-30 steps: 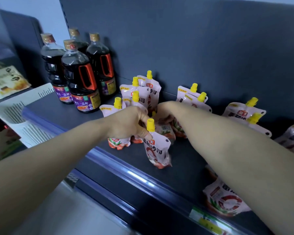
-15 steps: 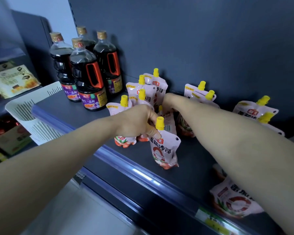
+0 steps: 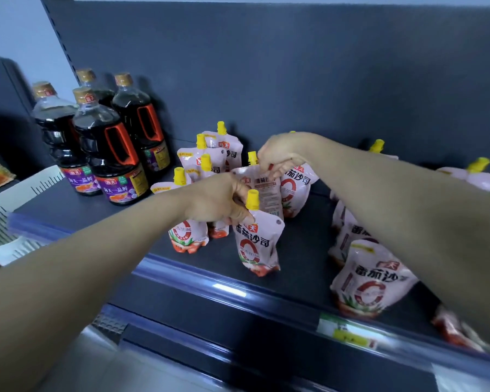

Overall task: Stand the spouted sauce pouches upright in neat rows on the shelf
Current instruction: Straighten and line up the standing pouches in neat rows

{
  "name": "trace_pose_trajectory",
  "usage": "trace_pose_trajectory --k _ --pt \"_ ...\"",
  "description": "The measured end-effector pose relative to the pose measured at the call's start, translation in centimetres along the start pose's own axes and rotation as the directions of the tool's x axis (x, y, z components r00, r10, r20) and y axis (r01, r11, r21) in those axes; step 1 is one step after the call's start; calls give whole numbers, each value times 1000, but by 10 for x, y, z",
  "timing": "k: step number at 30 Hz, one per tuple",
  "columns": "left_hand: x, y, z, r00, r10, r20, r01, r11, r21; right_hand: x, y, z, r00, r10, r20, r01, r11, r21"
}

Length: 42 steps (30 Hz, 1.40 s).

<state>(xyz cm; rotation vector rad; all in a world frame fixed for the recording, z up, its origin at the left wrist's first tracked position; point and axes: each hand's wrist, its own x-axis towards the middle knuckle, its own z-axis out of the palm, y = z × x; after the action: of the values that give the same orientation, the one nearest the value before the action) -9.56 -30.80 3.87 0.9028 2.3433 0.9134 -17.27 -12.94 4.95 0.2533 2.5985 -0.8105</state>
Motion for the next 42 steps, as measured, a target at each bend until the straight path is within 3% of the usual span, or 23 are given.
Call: trace_pose_trajectory --k 3,8,12,15,21,27,33,42 --pt "4 1 1 1000 -9 -5 9 999 40 -23 -1 2 999 -46 9 45 997 58" --pt "6 6 4 999 20 -28 -17 995 103 -55 -5 7 987 -125 -103 71 907 -415" --pt "9 4 5 998 45 -48 -35 981 190 -67 2 4 983 -157 -92 112 921 -372" --pt "12 2 6 995 71 -63 -49 952 302 -75 12 -2 983 -118 -142 47 905 -423" --pt "17 2 13 994 85 -65 -72 981 181 -87 34 -4 996 -13 -88 -40 816 -577" --pt "19 4 14 995 96 -41 -87 981 175 -86 30 -3 984 -112 -137 5 791 -612" --pt "22 0 14 995 95 -16 -94 992 89 -72 14 6 983 -155 -95 58 765 -641" --pt "20 -5 11 997 68 41 -69 997 31 -61 15 -3 979 152 -137 -204 769 -606"
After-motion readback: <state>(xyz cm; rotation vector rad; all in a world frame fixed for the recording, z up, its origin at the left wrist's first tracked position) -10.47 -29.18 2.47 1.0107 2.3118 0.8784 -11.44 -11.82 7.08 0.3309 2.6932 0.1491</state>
